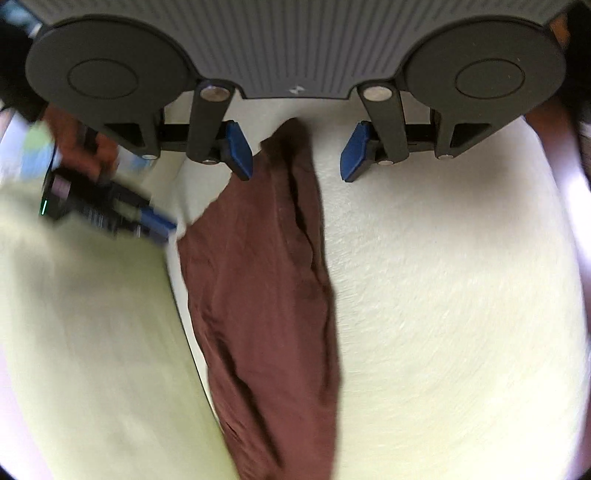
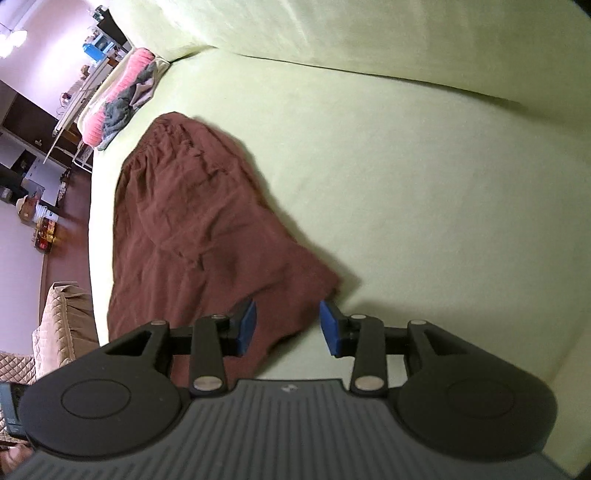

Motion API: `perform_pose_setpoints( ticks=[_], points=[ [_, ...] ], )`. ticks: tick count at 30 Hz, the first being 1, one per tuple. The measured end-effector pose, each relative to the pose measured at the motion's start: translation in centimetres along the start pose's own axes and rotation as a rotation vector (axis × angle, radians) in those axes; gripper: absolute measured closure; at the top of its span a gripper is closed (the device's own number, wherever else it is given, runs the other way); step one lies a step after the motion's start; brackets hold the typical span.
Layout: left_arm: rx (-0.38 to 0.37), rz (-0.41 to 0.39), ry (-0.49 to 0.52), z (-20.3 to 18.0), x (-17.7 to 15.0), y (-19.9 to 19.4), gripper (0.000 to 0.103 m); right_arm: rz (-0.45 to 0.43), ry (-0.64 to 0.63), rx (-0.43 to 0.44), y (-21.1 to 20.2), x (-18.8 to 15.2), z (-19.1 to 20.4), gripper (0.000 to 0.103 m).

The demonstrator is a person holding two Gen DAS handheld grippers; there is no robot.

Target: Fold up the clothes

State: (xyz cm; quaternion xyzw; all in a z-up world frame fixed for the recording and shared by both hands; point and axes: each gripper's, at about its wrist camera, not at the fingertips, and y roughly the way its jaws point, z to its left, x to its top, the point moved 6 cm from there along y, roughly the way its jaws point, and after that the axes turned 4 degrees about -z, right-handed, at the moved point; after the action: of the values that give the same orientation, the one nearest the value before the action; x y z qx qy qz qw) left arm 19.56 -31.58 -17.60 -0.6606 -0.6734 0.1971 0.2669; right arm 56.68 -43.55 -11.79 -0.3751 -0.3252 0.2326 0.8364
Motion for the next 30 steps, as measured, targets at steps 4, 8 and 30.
perform_pose_setpoints(
  ticks=[4,8,30],
  points=[
    [0.002,-0.038,-0.061,-0.2,-0.3,0.5,0.048,0.026,-0.024,0.017,-0.1,0.5,-1.1,0.069],
    [0.002,-0.075,-0.103,-0.8,-0.5,1.3,0.048,0.046,-0.053,0.053,0.7,1.2,-1.3,0.069],
    [-0.001,-0.098,-0.100,-1.9,-1.9,5.2,0.091,0.310,-0.037,0.325,6.0,3.9,-2.6,0.072]
  ],
)
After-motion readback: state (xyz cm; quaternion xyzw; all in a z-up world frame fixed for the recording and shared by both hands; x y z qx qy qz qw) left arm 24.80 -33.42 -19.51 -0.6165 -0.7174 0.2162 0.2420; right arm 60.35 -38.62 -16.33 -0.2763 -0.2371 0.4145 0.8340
